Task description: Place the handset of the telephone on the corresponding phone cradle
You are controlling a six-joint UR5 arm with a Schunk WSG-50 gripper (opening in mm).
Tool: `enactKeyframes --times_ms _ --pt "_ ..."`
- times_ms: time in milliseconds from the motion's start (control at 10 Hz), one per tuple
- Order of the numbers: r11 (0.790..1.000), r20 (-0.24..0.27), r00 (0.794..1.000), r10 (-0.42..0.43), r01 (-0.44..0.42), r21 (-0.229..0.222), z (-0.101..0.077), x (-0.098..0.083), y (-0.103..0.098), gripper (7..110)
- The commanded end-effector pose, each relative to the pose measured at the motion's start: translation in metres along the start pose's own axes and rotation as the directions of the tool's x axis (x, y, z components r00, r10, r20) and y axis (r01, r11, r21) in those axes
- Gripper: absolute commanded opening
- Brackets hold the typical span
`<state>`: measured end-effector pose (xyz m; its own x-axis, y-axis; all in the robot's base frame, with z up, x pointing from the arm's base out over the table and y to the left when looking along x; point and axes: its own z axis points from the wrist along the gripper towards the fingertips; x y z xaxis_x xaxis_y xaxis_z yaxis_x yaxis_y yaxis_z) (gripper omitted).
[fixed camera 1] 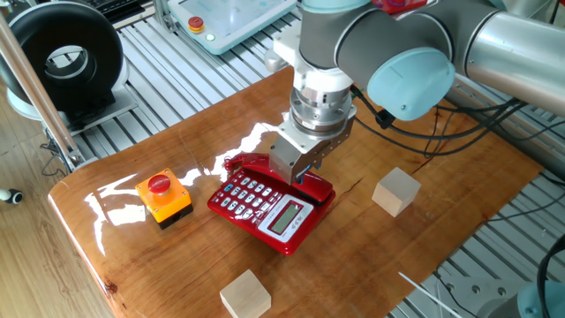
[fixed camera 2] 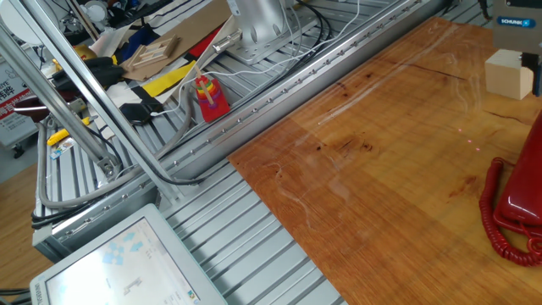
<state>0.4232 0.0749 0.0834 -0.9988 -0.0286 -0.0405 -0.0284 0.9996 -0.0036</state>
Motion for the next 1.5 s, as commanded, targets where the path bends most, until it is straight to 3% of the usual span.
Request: enactKeyframes --times_ms 0,400,700,1200,1400 --pt "0.998 -0.021 0.998 0.060 -0.060 -0.010 -0.001 0.005 0.002 7" --pt "0.998 -0.068 0.996 0.065 -0.064 0.020 -0.002 0.017 -0.005 7" --pt "0.998 -0.066 0.996 0.057 -0.056 0.021 -0.002 0.017 -0.005 7" --pt "0.996 -0.015 0.996 0.085 -0.084 0.043 -0.002 0.005 -0.011 7" --pt "0.996 0.059 0.995 0.079 -0.081 0.023 -0.002 -0.014 -0.007 7"
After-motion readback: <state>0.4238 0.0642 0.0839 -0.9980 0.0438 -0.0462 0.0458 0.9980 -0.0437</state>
